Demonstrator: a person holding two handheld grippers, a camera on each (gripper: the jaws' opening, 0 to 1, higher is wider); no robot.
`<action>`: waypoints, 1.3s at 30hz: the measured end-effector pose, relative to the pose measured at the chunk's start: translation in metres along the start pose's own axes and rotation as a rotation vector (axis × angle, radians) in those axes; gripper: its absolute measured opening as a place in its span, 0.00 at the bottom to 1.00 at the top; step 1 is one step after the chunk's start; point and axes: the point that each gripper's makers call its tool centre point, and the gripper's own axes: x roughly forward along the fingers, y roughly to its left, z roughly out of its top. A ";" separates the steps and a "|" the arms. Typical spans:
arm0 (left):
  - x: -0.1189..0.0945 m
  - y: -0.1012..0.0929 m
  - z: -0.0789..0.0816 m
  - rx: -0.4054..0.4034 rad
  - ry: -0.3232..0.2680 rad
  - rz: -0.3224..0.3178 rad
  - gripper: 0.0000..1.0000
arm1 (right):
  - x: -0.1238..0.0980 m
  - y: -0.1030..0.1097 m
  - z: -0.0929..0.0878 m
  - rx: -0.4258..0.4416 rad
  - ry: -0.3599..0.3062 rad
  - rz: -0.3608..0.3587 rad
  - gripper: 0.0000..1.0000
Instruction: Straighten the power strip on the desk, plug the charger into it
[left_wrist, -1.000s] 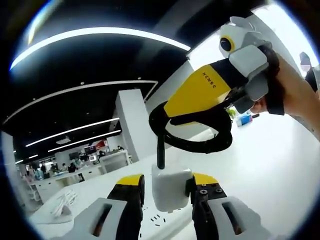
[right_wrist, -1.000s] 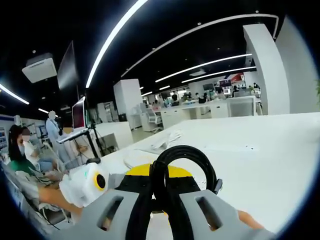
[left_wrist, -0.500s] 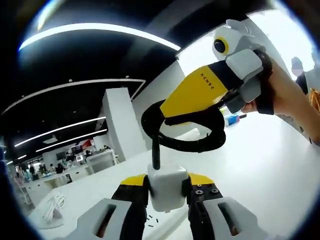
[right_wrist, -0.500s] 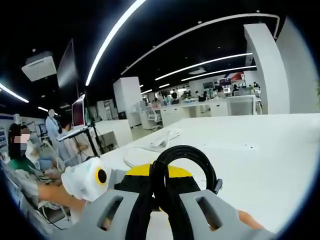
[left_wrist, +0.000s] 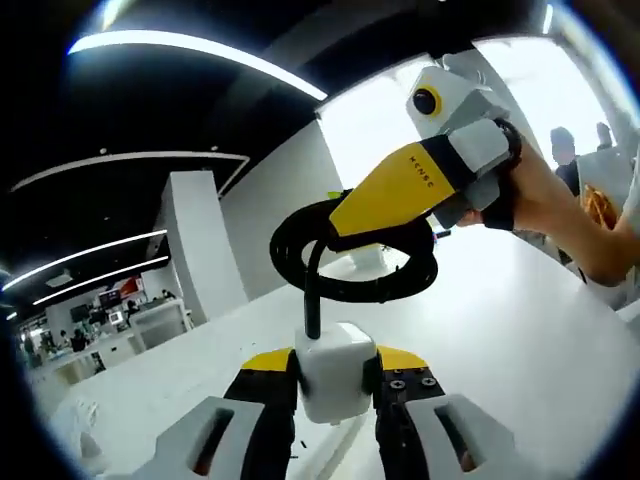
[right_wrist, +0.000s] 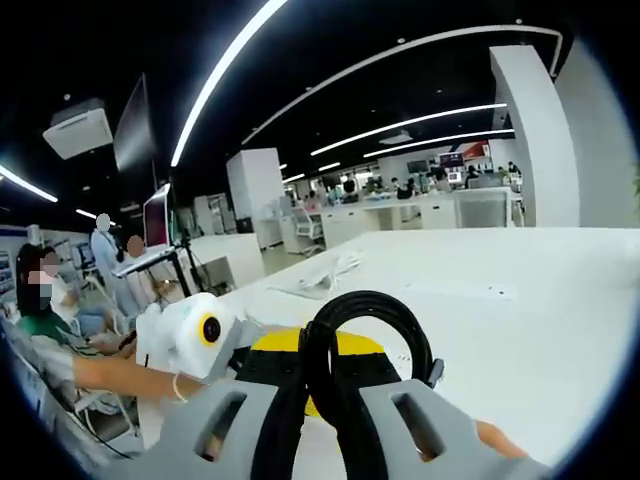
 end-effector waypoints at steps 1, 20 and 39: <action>0.000 -0.001 -0.001 0.001 0.003 -0.020 0.28 | 0.001 0.000 -0.001 -0.002 0.004 0.000 0.07; 0.001 -0.004 -0.010 -0.013 0.010 -0.281 0.28 | 0.014 -0.005 -0.005 -0.017 0.044 0.001 0.07; 0.001 -0.004 -0.007 -0.011 0.016 -0.474 0.28 | 0.020 -0.008 0.001 -0.024 0.064 -0.008 0.06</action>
